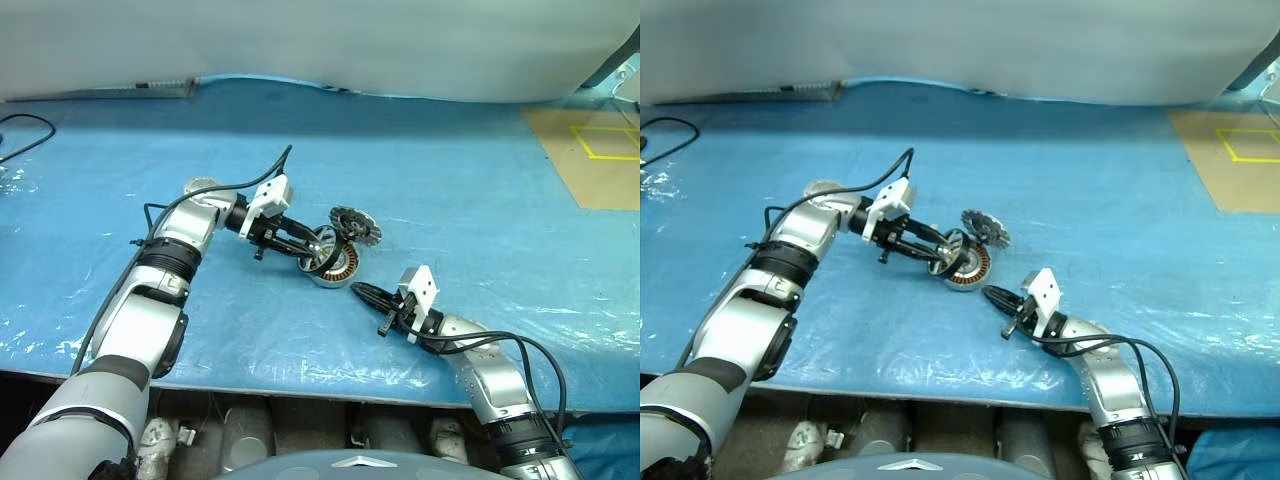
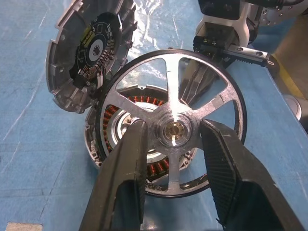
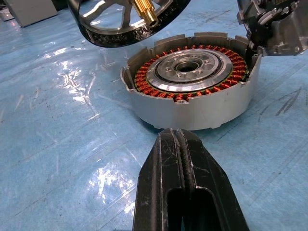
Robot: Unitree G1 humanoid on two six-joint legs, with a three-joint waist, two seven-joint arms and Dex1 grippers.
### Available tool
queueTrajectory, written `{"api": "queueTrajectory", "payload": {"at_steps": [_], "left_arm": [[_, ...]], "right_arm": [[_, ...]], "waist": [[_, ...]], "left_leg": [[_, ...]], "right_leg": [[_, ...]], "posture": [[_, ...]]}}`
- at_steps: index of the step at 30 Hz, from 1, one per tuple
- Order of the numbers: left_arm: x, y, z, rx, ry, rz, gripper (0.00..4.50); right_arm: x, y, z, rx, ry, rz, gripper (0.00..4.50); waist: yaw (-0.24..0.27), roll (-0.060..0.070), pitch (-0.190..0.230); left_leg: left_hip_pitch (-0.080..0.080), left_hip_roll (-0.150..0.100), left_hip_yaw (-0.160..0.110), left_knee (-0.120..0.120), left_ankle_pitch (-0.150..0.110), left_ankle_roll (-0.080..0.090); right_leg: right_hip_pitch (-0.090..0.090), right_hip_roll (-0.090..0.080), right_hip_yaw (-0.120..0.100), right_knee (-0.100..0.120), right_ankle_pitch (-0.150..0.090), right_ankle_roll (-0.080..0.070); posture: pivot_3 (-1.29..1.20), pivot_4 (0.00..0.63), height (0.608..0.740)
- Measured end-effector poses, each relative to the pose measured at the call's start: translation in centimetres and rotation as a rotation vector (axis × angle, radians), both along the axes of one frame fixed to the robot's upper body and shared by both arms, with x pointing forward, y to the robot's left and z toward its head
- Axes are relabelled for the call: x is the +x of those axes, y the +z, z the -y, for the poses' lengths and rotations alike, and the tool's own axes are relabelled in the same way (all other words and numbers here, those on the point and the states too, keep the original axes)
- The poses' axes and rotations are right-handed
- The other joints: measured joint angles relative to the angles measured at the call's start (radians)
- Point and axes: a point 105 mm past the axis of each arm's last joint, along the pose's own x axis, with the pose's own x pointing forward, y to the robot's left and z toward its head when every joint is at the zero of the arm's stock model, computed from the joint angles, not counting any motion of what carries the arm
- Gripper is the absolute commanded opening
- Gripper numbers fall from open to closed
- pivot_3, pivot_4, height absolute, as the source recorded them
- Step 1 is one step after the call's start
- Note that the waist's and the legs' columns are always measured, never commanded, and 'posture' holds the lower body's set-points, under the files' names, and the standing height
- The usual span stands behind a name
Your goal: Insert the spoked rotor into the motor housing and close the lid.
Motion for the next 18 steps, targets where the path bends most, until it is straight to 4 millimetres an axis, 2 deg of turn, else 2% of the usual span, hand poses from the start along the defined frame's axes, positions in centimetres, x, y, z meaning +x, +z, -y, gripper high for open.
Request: {"api": "queueTrajectory", "payload": {"at_steps": [6, 18], "left_arm": [[0.44, -0.14, 0.66, 0.014, -0.001, 0.023, 1.37], [1.06, -0.94, 0.63, 0.058, 0.016, 0.033, 1.37]], "right_arm": [[-0.07, -0.05, -0.06, -0.004, 0.007, -0.001, 0.0], [-0.05, -0.16, -0.08, -0.017, 0.003, 0.001, 0.0]], "waist": [[0.0, 0.0, 0.0], [0.0, 0.0, 0.0]], "left_leg": [[0.0, 0.0, 0.0, 0.0, 0.0, 0.0], [0.0, 0.0, 0.0, 0.0, 0.0, 0.0]], "right_leg": [[0.0, 0.0, 0.0, 0.0, 0.0, 0.0], [0.003, 0.0, 0.0, 0.0, 0.0, 0.0]], "posture": [[0.0, 0.15, 0.74], [0.0, 0.15, 0.74]]}}
